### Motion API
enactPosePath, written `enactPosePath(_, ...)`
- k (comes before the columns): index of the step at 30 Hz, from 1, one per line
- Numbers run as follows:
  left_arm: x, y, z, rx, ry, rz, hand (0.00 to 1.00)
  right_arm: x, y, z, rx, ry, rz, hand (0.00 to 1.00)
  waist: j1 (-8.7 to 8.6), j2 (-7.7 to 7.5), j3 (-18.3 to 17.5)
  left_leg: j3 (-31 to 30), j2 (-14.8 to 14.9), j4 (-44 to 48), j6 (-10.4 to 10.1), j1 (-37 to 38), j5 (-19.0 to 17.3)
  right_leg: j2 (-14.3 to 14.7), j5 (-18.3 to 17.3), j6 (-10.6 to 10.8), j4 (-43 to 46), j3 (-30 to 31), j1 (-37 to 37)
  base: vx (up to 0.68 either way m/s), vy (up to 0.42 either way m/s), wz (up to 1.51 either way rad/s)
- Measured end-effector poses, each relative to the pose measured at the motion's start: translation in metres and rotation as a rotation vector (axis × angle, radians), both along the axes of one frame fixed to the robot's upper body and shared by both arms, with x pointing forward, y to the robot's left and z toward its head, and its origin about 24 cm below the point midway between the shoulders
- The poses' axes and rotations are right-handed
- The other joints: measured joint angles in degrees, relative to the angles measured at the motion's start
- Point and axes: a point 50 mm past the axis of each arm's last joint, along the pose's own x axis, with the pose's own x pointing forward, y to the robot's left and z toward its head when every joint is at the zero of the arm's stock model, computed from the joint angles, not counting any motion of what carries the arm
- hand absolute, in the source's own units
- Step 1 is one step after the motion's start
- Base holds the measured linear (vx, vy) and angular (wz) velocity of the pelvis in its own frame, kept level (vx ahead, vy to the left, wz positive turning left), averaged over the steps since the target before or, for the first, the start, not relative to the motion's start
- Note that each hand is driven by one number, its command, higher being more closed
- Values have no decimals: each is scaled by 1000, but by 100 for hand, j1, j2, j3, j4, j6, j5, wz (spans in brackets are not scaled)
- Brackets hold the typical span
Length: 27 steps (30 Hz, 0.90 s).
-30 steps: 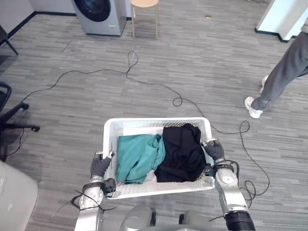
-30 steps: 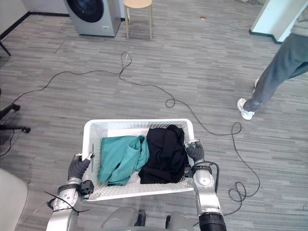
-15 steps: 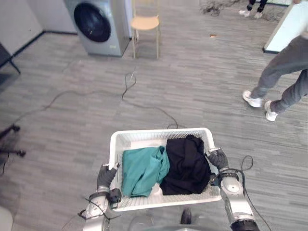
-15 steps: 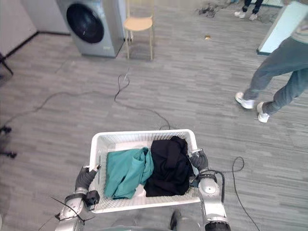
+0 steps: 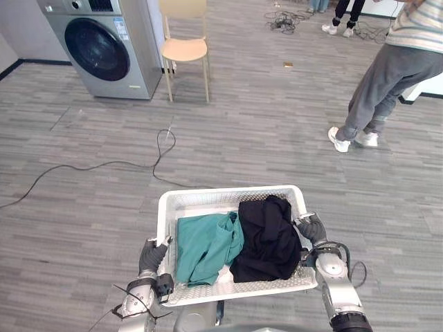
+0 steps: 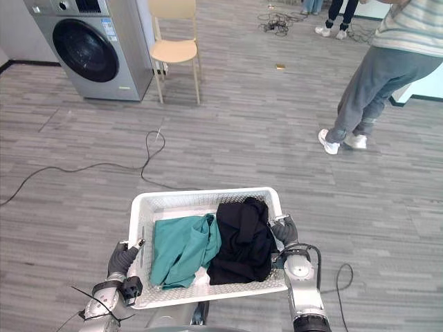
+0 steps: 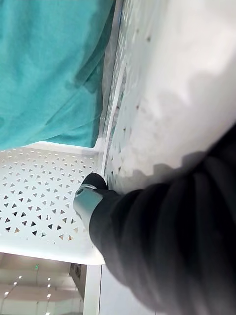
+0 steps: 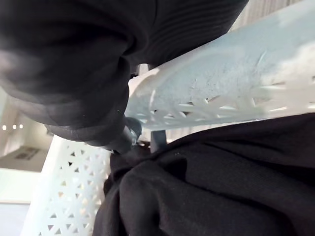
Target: Pick up the laundry basket with both hands and put the clothes into the washing machine.
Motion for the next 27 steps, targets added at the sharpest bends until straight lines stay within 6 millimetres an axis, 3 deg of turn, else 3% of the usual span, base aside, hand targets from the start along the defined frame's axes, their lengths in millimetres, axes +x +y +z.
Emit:
enactPosePath(2,0,2,2,14,6,-7,100,-7,1,-4,10,13,-7,100,-62,72,31,-71,-42,-134,75,570,-165,171,-55,-55,1176,-18,-538,433,82,27)
enactPosePath(3,0,3,2,19,6,-9,100,-7,1,-4,12,11,-7,100,-70,105,45,-127,-42,-333,74,850,-177,216,-136,-198,1278,-172,-830,486,53,29)
enactPosePath(4,1,3,4,22,-3,-9,100,-6,2,-1,13,-1,-7,100,-151,148,52,-277,-14,-585,59,1120,-185,198,-347,-544,976,-491,-1173,466,26,34)
enactPosePath(6,3,2,8,22,-19,-17,100,-7,2,2,20,-17,-15,100,-170,201,75,-442,86,-784,-73,1406,-263,183,-579,-706,63,-856,-1487,377,-7,37)
enactPosePath(7,4,2,9,26,-24,-21,100,-8,-1,3,19,-19,-30,100,-173,253,94,-564,238,-866,-292,1659,-413,129,-576,-789,-1405,-1317,-1599,309,-42,28)
enactPosePath(8,4,2,9,27,-23,-21,100,-8,-1,2,21,-18,-31,100,-173,283,112,-582,302,-891,-306,1764,-494,106,-502,-798,-2128,-1514,-1587,462,-103,26)
enactPosePath(9,4,5,9,31,-22,-12,100,-8,3,3,30,-21,-28,100,-141,172,49,-596,374,-868,-428,1935,-766,125,-105,-810,-3857,-1625,-1563,387,-114,16)
enactPosePath(10,3,6,9,34,-21,-7,100,-8,5,3,35,-24,-25,100,-153,104,22,-618,369,-867,-498,2039,-895,96,-1,-799,-4225,-1584,-1586,531,-187,33)
enactPosePath(12,1,11,6,37,-8,9,100,-10,7,3,34,-17,-20,100,-282,22,-15,-848,493,-970,-698,2564,-1233,20,165,-995,-4119,-1393,-1590,454,-205,54)
enactPosePath(13,-1,10,2,33,9,10,100,-13,6,0,35,-6,-21,100,-322,103,-127,-912,713,-1206,-831,2880,-1292,118,332,-1103,-3818,-1401,-1553,757,-336,84)
enactPosePath(14,-2,10,1,30,13,8,100,-17,6,-1,34,-2,-26,100,-426,169,-321,-1140,933,-792,-894,2762,-1275,286,644,-1028,-3615,-1541,-1477,925,-422,85)
enactPosePath(15,-5,5,-3,1,24,21,100,-17,2,-1,20,-1,-18,100,-479,432,-425,-1395,1235,311,-1135,2258,-1115,565,384,-1291,-3432,-1764,-1430,935,-427,60)
enactPosePath(16,-5,3,-3,-11,23,28,100,-15,1,1,10,-7,-11,100,-464,485,-432,-1490,1301,952,-1174,1970,-830,712,267,-1434,-3384,-1834,-1372,701,-360,-9)
enactPosePath(17,-7,0,-6,-34,30,49,100,-12,0,4,-10,-13,12,100,-409,669,-371,-1552,1329,2261,-1050,1366,313,961,102,-1671,-3449,-1786,-1189,677,-285,-63)
enactPosePath(18,-10,0,-10,-49,52,58,100,-11,1,4,-15,-10,27,100,-283,773,-273,-1476,1373,3142,-1007,959,1789,1169,5,-1813,-3714,-1590,-776,668,-230,-77)
enactPosePath(19,-11,-1,-12,-55,59,51,100,-12,1,2,-14,0,24,100,-268,808,-225,-1447,1375,3527,-968,772,1708,1239,-12,-1829,-3870,-1497,-529,658,-131,-71)
enactPosePath(20,-12,-1,-15,-56,70,45,100,-13,1,-4,-11,24,18,100,-282,776,-156,-1403,1321,4096,-797,326,1319,1309,-42,-1873,-4165,-1296,-80,636,-95,-57)
enactPosePath(21,-15,0,-16,-57,78,48,100,-12,2,-5,-8,30,24,100,-247,662,-77,-1312,1220,4207,-641,-110,1012,1286,-96,-1951,-4429,-1054,329,617,-78,-56)
enactPosePath(22,-15,0,-16,-59,78,52,100,-10,3,-4,-9,27,28,100,-190,604,-39,-1211,1177,4152,-591,-314,860,1258,-157,-2010,-4566,-930,530,594,-31,-72)
enactPosePath(24,-16,0,-17,-71,76,66,100,-6,2,-2,-19,18,32,100,-2,475,16,-1033,996,2808,-814,-890,382,1099,-447,-1823,-4845,-592,1024,557,76,-65)
enactPosePath(25,-15,-1,-18,-77,71,67,100,-3,0,-2,-21,15,38,100,12,459,9,-1006,916,1636,-875,-928,390,1023,-665,-1673,-4854,-521,1123,527,173,-39)
enactPosePath(26,-17,-4,-21,-91,81,72,100,-2,-2,-2,-28,20,38,100,10,538,-37,-947,875,57,-994,-873,548,978,-927,-1460,-4850,-433,1343,560,256,-50)
enactPosePath(27,-19,1,-23,-77,95,80,100,-4,3,-10,-6,48,32,100,94,312,-114,-725,583,-85,-831,-611,742,651,-1172,-1355,-4788,-196,1542,595,266,-44)
